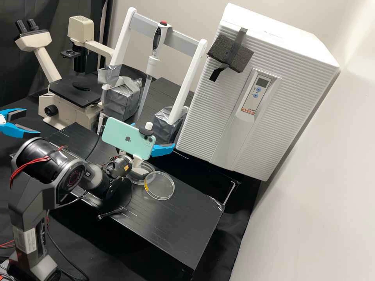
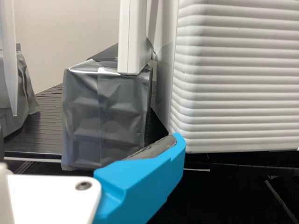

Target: Open the bottle

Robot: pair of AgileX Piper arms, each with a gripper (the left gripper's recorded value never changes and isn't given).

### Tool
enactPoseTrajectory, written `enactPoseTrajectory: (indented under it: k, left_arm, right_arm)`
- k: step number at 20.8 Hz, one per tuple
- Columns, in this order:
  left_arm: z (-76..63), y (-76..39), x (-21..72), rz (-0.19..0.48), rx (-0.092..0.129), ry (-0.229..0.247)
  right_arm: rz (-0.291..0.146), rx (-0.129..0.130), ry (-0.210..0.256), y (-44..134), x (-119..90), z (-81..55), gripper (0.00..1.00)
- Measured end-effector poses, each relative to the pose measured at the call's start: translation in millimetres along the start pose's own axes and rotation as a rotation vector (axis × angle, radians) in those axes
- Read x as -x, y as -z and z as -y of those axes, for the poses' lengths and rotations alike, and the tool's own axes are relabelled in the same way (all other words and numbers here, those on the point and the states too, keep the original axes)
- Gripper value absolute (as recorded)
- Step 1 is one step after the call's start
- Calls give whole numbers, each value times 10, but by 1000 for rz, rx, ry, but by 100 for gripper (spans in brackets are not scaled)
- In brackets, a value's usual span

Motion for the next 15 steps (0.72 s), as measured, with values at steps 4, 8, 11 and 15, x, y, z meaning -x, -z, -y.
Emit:
enactPoseTrajectory:
  k: [4, 8, 11, 15]
  left_arm:
    - [14, -36, -13, 19, -3, 8]
    - [36, -60, -27, 33, -2, 20]
    - [39, -58, -28, 32, -1, 22]
    - [43, -67, -31, 37, -2, 24]
  right_arm:
    - [0, 0, 0, 0, 0, 0, 100]
    - [-1, 0, -1, 4, 13, -3, 100]
    - [-37, 0, -18, 107, 169, -83, 100]
    - [-133, -24, -24, 310, 376, -80, 100]
